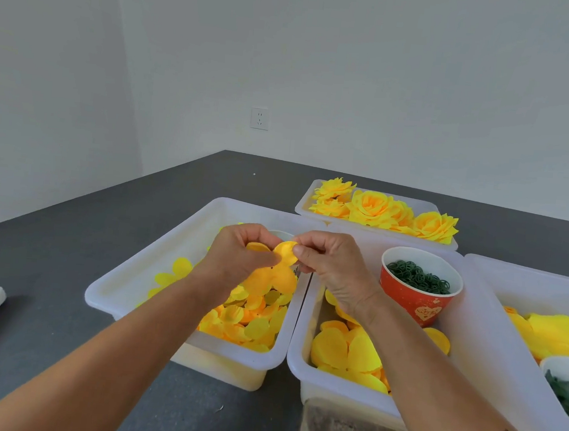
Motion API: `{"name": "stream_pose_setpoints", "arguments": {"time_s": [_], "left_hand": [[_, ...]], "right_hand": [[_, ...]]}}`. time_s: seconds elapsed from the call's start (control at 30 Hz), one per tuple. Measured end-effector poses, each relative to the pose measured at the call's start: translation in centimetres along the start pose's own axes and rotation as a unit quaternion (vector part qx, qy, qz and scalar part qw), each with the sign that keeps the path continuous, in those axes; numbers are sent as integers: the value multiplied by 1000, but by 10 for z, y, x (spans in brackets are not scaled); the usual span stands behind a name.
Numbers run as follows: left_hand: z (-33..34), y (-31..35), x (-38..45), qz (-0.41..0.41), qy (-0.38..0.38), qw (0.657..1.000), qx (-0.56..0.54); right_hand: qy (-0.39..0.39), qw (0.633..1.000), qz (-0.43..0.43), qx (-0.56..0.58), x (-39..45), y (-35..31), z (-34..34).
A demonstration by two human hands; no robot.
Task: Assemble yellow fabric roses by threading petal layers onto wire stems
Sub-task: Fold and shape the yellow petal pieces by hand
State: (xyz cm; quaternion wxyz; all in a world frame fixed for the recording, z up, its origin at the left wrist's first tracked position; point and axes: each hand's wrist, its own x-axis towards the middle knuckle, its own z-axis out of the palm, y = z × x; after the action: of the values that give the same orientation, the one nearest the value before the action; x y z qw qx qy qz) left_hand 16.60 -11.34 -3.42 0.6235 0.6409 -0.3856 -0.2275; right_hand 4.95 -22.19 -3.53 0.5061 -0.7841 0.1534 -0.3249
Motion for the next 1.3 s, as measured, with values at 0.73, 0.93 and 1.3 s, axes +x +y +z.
{"name": "stream_pose_setpoints", "arguments": {"time_s": [0.73,0.93,1.3], "left_hand": [[2,-3,4,42,104,993,-35],[6,-2,2,67,61,996,13],[3,-3,1,49,44,998,-16]], "right_hand": [[10,996,48,-72,0,-2,1],[27,995,85,-41,-1,-4,-1],[-40,998,53,-6,-4,-9,-4]]}}
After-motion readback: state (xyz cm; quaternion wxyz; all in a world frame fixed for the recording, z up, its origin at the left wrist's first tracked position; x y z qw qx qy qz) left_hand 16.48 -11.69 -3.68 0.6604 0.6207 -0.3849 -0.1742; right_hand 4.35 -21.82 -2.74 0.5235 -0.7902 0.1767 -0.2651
